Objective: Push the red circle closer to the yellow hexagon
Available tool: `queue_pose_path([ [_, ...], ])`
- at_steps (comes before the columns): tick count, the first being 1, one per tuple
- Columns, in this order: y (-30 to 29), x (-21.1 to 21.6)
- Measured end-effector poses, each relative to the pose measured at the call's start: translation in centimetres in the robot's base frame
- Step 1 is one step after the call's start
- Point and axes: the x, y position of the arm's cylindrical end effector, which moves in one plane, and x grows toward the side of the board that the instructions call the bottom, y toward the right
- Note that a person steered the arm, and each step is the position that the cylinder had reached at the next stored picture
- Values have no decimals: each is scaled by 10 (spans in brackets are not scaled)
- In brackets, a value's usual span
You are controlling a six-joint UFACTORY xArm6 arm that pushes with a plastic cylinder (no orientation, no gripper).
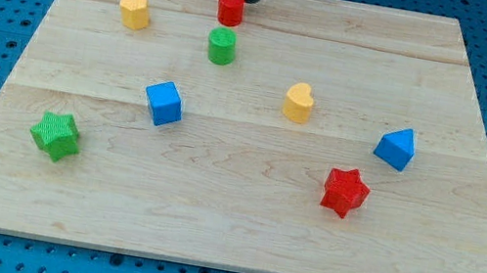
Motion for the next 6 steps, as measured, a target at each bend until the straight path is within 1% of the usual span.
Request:
queue_pose_path([
  [1,3,16],
  [2,-2,23],
  [3,-55,23],
  [4,-87,26],
  [5,-66,43],
  [6,-68,53],
])
